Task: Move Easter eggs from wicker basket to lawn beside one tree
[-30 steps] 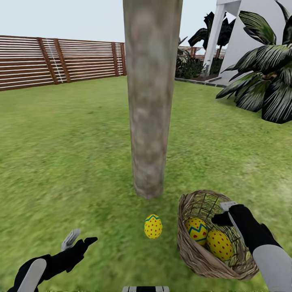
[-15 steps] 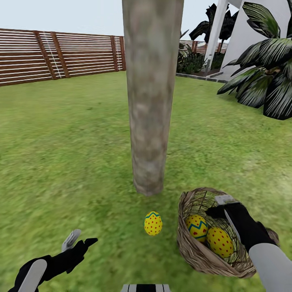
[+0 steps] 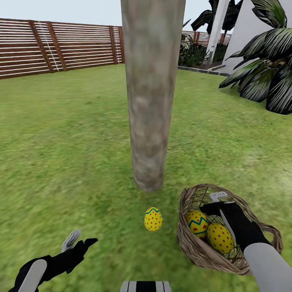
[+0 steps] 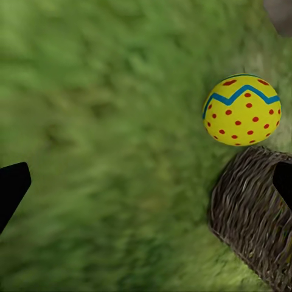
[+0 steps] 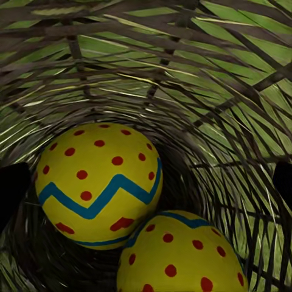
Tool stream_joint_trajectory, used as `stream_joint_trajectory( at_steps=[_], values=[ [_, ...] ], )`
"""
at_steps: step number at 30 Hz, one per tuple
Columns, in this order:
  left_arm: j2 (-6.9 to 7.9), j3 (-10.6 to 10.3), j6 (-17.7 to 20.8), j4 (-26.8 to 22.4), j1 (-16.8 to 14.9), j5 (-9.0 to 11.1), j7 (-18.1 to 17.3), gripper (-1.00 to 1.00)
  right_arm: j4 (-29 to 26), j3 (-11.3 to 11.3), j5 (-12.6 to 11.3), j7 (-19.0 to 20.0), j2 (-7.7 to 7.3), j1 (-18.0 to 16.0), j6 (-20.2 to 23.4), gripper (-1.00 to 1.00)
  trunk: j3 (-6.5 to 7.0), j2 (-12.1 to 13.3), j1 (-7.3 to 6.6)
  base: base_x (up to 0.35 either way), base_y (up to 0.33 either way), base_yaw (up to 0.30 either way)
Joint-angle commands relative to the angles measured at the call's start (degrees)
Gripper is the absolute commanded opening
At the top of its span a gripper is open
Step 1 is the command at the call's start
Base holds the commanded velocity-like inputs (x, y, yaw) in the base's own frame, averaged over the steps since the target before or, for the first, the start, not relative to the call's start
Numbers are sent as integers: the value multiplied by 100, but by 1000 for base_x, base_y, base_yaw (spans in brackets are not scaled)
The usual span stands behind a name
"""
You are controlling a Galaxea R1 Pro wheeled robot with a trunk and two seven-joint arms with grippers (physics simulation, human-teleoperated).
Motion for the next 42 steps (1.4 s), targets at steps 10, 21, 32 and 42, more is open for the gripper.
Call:
stream_joint_trajectory(
  at_steps=[10, 21, 32, 42],
  values=[
    [119, 32, 25, 13, 94, 102, 21, 100, -87, 41, 83, 261, 90, -196, -147, 100, -26, -3, 2, 0, 0, 0],
    [119, 32, 25, 13, 94, 102, 21, 100, -87, 41, 83, 314, 90, -198, -147, 100, -26, -3, 2, 0, 0, 0],
    [146, 39, 25, 13, 115, 89, 30, 100, 43, 53, 107, 120, 99, -42, 17, 100, -26, -3, 2, 0, 0, -46],
    [154, 39, 25, 13, 121, 87, 34, 100, 73, 84, 120, 9, 102, -11, 145, 100, -26, -3, 2, 0, 0, -194]
  ],
)
